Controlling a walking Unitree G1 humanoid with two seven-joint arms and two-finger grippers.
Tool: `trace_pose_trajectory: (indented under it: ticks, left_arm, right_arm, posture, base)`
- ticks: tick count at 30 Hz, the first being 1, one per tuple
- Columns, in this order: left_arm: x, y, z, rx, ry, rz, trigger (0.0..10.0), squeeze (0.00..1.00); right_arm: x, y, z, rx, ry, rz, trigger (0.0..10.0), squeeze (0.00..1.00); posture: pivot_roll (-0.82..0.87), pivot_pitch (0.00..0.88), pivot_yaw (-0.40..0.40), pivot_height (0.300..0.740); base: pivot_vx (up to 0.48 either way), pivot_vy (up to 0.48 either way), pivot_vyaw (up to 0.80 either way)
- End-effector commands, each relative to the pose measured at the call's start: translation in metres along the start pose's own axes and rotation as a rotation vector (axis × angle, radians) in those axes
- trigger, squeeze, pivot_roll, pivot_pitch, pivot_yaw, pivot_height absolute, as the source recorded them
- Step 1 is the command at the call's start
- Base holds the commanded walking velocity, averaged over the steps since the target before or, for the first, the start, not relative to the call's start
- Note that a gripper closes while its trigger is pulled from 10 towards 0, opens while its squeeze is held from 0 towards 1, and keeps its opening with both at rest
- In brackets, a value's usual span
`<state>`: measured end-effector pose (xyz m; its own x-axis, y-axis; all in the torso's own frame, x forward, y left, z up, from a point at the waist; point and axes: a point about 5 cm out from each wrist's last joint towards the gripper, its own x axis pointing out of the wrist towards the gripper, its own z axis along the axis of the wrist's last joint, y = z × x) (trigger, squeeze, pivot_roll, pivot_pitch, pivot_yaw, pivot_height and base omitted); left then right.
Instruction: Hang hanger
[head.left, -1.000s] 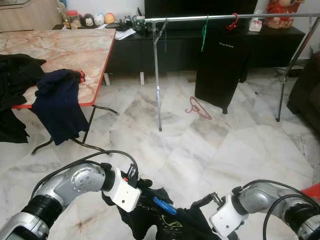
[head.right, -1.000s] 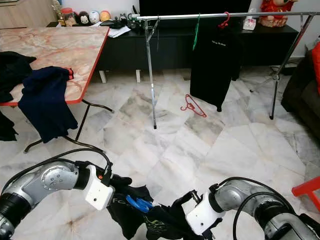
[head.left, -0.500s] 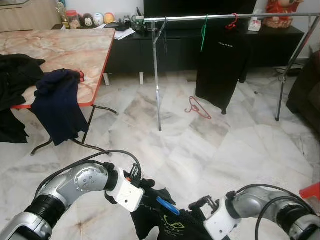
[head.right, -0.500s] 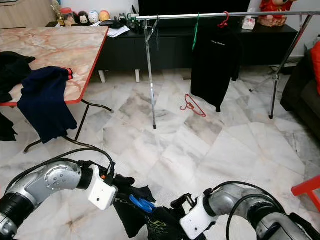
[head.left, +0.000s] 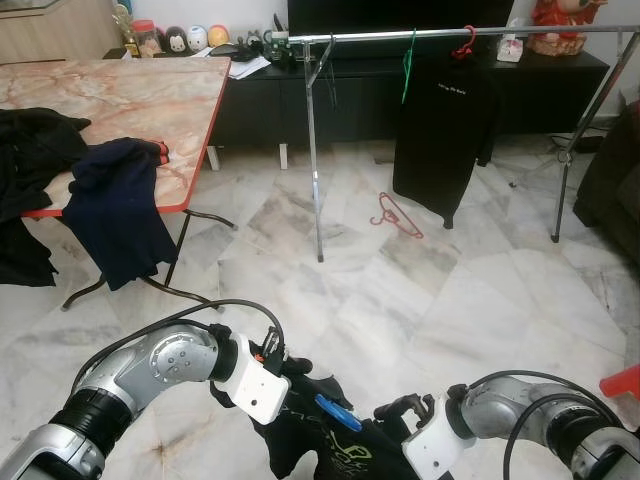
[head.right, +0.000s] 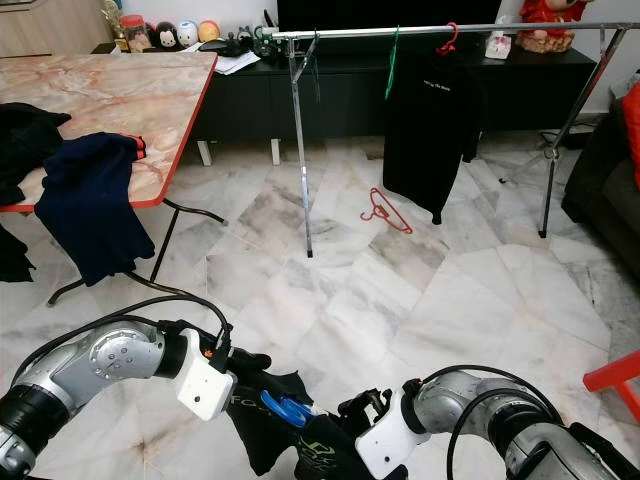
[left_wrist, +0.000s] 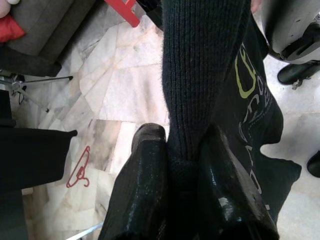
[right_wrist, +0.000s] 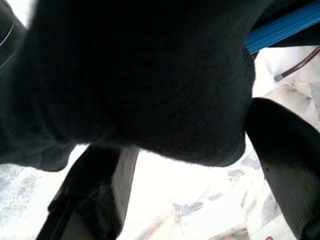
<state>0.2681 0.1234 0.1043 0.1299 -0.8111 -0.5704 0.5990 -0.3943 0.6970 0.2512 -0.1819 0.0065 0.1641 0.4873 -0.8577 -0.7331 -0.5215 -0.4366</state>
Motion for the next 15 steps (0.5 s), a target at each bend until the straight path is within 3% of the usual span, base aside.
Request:
trace_pose_trajectory:
  ticks: [1, 15]
  left_arm:
    - [-0.0024, 0.0090, 0.0046, 0.021, -0.021, 0.040, 10.0, 0.00]
    - [-0.0029, 0.0050, 0.0058, 0.025, -0.025, 0.021, 10.0, 0.00]
  right_arm:
    - [-0.0003, -0.0017, -0.0002, -0.020, 0.002, 0.007, 0.0, 0.00]
    - [0.0002, 0.0007, -0.0033, -0.069, 0.030, 0.023, 0.0, 0.00]
  posture:
    - [-0.04, 0.015, 0.001, 0.740]
    - [-0.04, 0.000, 0.000, 0.740]
  base:
    - [0.000, 0.000, 0.00]
    - [0.000, 0.000, 0.00]
